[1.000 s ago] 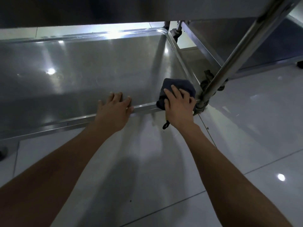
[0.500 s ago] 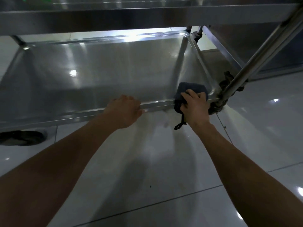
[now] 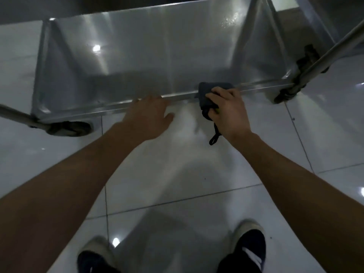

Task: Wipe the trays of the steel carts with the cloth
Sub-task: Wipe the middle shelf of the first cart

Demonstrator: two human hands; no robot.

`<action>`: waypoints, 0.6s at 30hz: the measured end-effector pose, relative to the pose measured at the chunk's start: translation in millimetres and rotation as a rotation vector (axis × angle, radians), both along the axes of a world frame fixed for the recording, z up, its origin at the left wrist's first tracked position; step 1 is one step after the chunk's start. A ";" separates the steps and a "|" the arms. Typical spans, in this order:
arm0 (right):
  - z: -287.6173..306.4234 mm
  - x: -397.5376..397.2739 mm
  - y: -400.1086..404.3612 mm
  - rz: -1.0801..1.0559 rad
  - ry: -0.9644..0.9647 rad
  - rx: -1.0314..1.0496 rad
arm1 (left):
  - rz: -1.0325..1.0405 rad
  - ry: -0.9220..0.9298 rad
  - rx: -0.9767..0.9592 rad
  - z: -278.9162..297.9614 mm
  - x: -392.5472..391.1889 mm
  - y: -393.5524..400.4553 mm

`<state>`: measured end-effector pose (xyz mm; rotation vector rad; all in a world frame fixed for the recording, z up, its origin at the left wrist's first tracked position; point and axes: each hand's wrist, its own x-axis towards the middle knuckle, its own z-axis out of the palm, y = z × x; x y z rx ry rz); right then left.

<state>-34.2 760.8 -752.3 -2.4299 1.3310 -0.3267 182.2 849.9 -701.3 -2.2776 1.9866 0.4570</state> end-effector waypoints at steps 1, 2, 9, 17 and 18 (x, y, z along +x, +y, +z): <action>11.4 2.0 10.2 0.003 -0.002 0.016 | 0.013 0.015 0.021 6.2 1.6 10.6; 24.1 3.4 20.7 0.010 -0.007 0.028 | 0.029 0.032 0.042 13.9 3.2 21.3; 142.9 -3.6 96.8 0.040 0.014 0.127 | 0.129 0.161 0.172 109.9 -6.8 90.2; 325.4 10.1 162.4 0.147 0.034 0.189 | 0.371 0.310 0.172 287.5 -2.9 188.5; 349.7 17.4 170.6 0.172 0.024 0.197 | 0.405 0.305 0.170 310.6 3.6 202.7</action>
